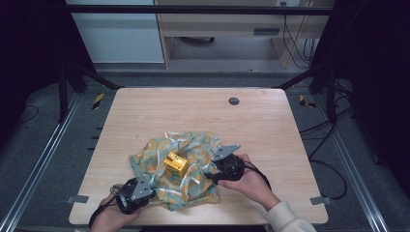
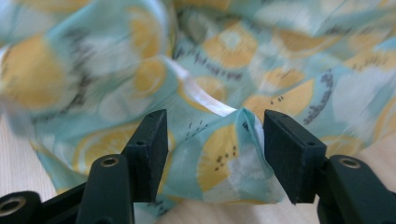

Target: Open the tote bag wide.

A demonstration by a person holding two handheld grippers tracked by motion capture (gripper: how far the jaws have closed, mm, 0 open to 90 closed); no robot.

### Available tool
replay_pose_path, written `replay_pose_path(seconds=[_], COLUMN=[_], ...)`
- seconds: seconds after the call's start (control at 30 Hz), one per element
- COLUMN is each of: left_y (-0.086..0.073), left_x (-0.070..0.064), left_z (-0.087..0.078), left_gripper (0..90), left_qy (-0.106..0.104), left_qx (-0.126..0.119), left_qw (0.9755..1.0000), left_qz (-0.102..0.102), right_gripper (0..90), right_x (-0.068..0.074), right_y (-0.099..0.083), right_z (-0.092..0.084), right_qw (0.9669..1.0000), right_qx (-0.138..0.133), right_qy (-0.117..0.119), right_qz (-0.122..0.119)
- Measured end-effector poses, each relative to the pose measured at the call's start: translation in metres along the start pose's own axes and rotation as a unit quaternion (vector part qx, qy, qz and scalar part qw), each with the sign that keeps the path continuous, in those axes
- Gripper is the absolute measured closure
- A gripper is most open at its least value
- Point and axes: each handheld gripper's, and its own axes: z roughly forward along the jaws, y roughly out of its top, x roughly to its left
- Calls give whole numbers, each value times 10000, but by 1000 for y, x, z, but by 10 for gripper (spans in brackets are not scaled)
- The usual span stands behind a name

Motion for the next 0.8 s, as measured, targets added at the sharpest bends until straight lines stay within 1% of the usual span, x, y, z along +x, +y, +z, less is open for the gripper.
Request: replay_pose_path(seconds=[0.03, 0.07, 0.1, 0.17, 0.2, 0.23, 0.27, 0.33, 0.37, 0.4, 0.43, 0.5, 0.6, 0.63, 0.67, 0.73, 0.77, 0.8], left_y=[-1, -2, -2, -2, -1, -1, -1, -2, -3, -3, -4, -4, -3, -3, -2, 1, 4, 7], left_x=[1, 2, 2, 3, 4, 5, 7, 9, 11, 12, 14, 17, 20, 21, 22, 24, 25, 26], left_z=[2, 2, 2, 0, -3, -6, -10, -17, -21, -23, -26, -31, -37, -37, -38, -39, -39, -39], left_gripper=[829, 815, 787, 711, 678, 653, 627, 558, 548, 537, 518, 486, 430, 411, 394, 360, 345, 343], left_qy=[90, 114, 125, 196, 197, 251, 284, 327, 321, 313, 307, 268, 157, 125, 50, -56, -52, 18], left_qx=[74, 81, 38, -98, -181, -295, -360, -650, -742, -863, -930, -1183, -1426, -1509, -1560, -1586, -1587, -1556], left_qw=[9999, 9998, 9998, 9994, 9993, 9988, 9985, 9959, 9951, 9936, 9928, 9889, 9853, 9837, 9827, 9817, 9819, 9826], left_qz=[-84, -116, -166, -253, -267, -294, -312, -536, -573, -651, -689, -857, -926, -974, -1000, -1050, -1029, -1012], right_gripper=[423, 425, 431, 450, 482, 508, 535, 623, 641, 663, 687, 702, 700, 695, 690, 673, 658, 638], right_x=[1, 3, 4, 5, 6, 7, 7, 8, 9, 9, 9, 9, 8, 8, 8, 7, 7, 7], right_y=[-3, -6, -9, -12, -14, -15, -16, -17, -18, -20, -21, -23, -25, -25, -25, -24, -24, -23], right_z=[1, 2, 3, 4, 6, 7, 8, 10, 10, 11, 11, 12, 13, 13, 12, 9, 7, 4], right_qw=[10000, 10000, 9999, 9999, 9999, 9999, 9998, 9997, 9996, 9996, 9996, 9995, 9996, 9997, 9997, 9998, 9999, 9999], right_qx=[41, 60, 86, 108, 120, 142, 157, 215, 229, 228, 234, 238, 242, 211, 200, 182, 148, 115], right_qy=[13, 15, 21, 54, 69, 80, 88, 100, 104, 128, 131, 157, 127, 123, 108, 81, 71, 35], right_qz=[-34, -50, -47, -37, -32, -41, -62, -113, -102, -106, -94, -101, -57, -46, -46, -28, -34, -2])
